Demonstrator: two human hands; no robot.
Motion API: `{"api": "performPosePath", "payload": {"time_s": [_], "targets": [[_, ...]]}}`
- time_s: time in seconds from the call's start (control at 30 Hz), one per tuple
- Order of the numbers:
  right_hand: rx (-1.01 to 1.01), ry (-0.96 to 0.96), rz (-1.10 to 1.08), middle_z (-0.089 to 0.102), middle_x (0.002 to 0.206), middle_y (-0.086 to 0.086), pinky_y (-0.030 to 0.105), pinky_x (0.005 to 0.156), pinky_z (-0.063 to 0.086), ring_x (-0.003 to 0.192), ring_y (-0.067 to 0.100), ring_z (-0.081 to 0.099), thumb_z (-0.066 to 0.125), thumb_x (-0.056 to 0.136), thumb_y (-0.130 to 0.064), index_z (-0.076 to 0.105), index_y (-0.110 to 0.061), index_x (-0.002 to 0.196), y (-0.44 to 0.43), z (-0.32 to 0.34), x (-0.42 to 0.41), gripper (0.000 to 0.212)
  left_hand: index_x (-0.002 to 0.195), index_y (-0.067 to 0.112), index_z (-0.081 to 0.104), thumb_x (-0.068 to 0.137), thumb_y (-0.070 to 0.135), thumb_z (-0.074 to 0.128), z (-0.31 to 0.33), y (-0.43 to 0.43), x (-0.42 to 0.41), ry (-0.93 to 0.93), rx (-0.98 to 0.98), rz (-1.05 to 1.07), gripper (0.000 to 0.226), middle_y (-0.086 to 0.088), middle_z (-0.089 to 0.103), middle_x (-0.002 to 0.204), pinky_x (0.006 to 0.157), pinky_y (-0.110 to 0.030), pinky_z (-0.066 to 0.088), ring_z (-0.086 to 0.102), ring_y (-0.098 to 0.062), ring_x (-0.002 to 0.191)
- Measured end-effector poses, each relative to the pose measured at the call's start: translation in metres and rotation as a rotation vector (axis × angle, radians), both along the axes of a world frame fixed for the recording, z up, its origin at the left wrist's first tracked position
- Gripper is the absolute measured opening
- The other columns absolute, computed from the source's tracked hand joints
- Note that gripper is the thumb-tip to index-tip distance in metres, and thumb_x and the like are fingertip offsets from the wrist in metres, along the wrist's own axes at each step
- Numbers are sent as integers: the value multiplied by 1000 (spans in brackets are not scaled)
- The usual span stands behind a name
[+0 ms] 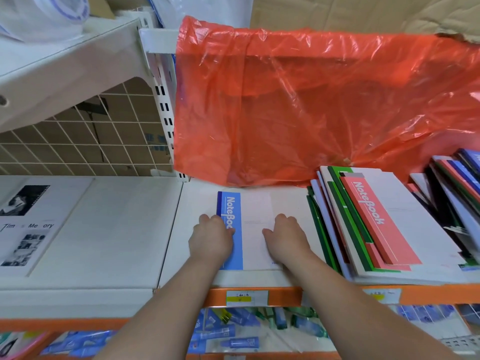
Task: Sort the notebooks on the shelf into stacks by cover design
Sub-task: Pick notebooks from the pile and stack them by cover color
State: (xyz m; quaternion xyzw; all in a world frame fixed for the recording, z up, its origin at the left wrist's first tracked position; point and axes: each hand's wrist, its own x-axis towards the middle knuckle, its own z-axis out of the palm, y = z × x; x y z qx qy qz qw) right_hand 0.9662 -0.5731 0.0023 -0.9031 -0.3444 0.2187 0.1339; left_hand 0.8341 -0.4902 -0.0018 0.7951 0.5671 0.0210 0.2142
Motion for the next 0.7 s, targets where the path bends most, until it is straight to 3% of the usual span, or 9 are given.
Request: {"api": "performPosePath", "payload": {"time_s": [0.7], "targets": [[55, -84, 30, 46, 123, 11, 41, 87, 47, 113, 30, 48, 43, 99, -40, 51, -8, 121, -6, 1, -4, 38, 117, 9, 52, 98, 47, 49, 4, -2, -4, -13, 14, 6, 43, -11, 50, 118, 77, -39, 44, 57, -34, 105]]}}
